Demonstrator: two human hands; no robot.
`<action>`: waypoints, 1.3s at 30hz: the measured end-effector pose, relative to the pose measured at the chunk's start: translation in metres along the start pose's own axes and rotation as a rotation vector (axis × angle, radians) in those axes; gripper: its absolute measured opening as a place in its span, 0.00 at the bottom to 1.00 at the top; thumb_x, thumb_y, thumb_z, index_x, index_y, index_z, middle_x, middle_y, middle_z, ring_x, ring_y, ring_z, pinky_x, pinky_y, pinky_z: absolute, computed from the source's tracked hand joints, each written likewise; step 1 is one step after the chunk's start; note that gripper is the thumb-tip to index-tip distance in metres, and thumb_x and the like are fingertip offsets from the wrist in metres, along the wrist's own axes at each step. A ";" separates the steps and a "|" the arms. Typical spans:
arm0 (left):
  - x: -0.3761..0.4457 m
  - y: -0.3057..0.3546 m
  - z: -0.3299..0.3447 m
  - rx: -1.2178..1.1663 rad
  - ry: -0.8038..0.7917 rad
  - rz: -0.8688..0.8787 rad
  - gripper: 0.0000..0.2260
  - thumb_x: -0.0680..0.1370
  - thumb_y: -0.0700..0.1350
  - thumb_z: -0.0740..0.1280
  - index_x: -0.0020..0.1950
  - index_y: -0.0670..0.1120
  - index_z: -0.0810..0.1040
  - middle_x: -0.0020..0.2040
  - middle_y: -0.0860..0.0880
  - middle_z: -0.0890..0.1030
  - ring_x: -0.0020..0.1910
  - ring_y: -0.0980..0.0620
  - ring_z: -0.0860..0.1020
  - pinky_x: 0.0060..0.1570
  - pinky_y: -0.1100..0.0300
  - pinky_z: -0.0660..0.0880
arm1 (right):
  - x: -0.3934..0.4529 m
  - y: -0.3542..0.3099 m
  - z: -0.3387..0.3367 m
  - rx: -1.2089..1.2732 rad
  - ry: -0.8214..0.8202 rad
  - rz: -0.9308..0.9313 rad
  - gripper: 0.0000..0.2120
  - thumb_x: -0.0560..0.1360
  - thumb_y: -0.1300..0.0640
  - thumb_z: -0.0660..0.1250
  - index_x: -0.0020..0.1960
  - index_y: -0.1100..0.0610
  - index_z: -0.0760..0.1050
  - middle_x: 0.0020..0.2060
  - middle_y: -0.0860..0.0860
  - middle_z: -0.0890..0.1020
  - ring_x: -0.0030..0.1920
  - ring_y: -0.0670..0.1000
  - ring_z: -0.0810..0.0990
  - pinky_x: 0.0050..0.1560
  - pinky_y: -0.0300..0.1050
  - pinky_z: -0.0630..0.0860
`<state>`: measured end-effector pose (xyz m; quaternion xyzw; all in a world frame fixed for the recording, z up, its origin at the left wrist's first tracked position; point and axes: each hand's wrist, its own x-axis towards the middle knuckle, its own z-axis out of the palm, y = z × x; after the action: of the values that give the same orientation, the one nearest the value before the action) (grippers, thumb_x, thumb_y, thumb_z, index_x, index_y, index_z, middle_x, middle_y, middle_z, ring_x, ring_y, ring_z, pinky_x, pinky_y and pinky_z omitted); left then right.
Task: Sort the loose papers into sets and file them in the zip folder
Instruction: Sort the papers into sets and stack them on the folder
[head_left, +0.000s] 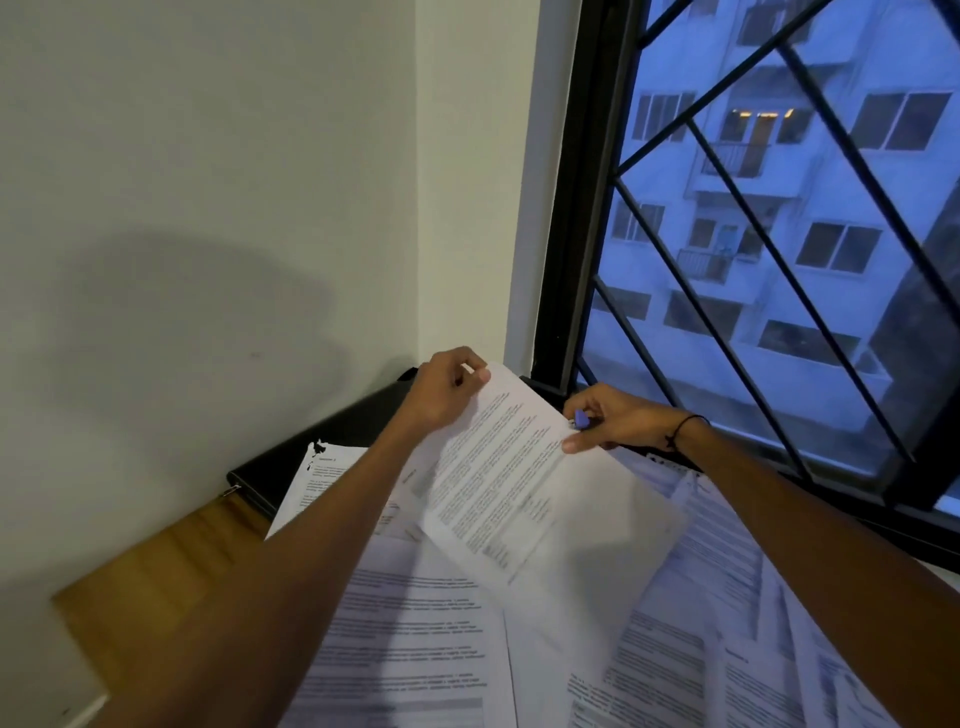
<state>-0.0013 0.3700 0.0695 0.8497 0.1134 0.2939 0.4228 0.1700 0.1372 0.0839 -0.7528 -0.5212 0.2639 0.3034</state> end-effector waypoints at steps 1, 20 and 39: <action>0.007 0.003 -0.006 0.032 -0.013 0.021 0.07 0.82 0.50 0.68 0.46 0.49 0.78 0.28 0.54 0.72 0.25 0.60 0.65 0.32 0.61 0.64 | 0.000 -0.002 0.006 0.075 0.001 0.009 0.24 0.71 0.52 0.80 0.45 0.70 0.73 0.41 0.62 0.79 0.42 0.59 0.77 0.37 0.45 0.73; -0.001 -0.035 -0.036 0.496 -0.272 -0.063 0.24 0.76 0.61 0.72 0.66 0.49 0.77 0.62 0.48 0.80 0.60 0.48 0.79 0.59 0.52 0.76 | 0.101 -0.077 0.155 1.221 0.681 0.427 0.13 0.77 0.72 0.66 0.53 0.59 0.67 0.32 0.54 0.70 0.25 0.48 0.65 0.17 0.34 0.61; -0.062 -0.078 -0.068 0.664 -0.173 -0.082 0.29 0.76 0.70 0.65 0.70 0.55 0.73 0.73 0.51 0.71 0.70 0.49 0.70 0.68 0.48 0.69 | 0.139 -0.085 0.133 0.134 0.633 0.459 0.20 0.83 0.59 0.60 0.72 0.66 0.64 0.68 0.64 0.74 0.66 0.63 0.76 0.60 0.49 0.74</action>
<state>-0.0876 0.4349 0.0154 0.9574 0.2006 0.1506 0.1429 0.0663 0.3156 0.0452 -0.8723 -0.2018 0.1132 0.4308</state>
